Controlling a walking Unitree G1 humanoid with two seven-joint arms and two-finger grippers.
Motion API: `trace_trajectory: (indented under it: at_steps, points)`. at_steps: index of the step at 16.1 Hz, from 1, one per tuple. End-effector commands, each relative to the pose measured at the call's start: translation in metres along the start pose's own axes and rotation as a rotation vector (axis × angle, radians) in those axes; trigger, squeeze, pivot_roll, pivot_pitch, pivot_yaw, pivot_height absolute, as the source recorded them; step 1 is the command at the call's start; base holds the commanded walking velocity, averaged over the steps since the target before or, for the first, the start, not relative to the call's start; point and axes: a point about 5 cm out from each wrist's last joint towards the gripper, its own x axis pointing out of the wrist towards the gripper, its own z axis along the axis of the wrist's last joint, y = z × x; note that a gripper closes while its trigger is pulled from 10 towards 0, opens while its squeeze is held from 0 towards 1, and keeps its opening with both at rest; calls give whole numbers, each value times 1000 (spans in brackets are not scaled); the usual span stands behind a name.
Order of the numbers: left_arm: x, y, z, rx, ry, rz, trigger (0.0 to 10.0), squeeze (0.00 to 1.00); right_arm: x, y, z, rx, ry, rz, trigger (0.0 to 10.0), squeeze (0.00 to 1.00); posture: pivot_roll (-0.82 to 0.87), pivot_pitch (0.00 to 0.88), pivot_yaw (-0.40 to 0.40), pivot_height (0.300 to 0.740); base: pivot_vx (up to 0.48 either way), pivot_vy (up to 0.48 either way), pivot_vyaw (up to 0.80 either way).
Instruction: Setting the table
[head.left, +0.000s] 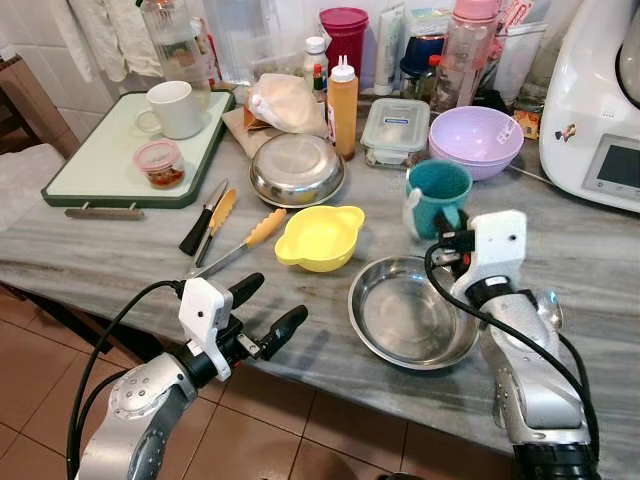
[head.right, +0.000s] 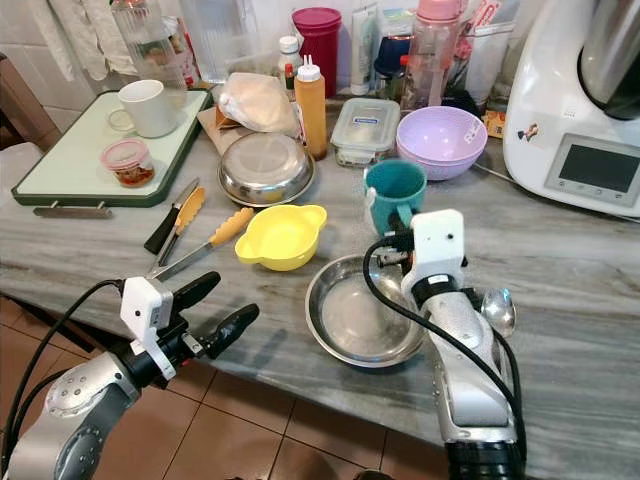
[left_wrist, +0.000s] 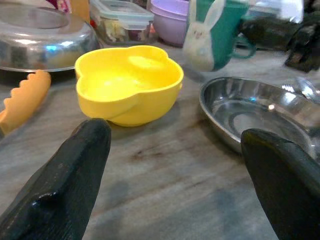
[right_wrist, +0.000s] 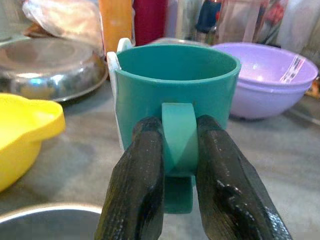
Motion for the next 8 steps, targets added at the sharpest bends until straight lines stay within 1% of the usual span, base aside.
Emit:
trace_trajectory:
  at_steps: [1,3,4,8]
  points:
    - [-6,8,2,10,10,9,10000,0,2,0,0,15,-12,10,10000,0,-60,125,77,740,0,0,0]
    - [-9,11,5,14,6,10,10000,0,1,1,-4,14,-5,13,10000,0,-58,123,78,740,0,0,0]
    - [-12,12,10,14,-1,2,10000,0,0,3,-7,12,-3,28,10000,0,-58,121,80,740,0,0,0]
    - [-17,15,16,10,6,-40,10000,0,2,7,-9,12,-10,45,10000,0,-64,117,85,740,0,0,0]
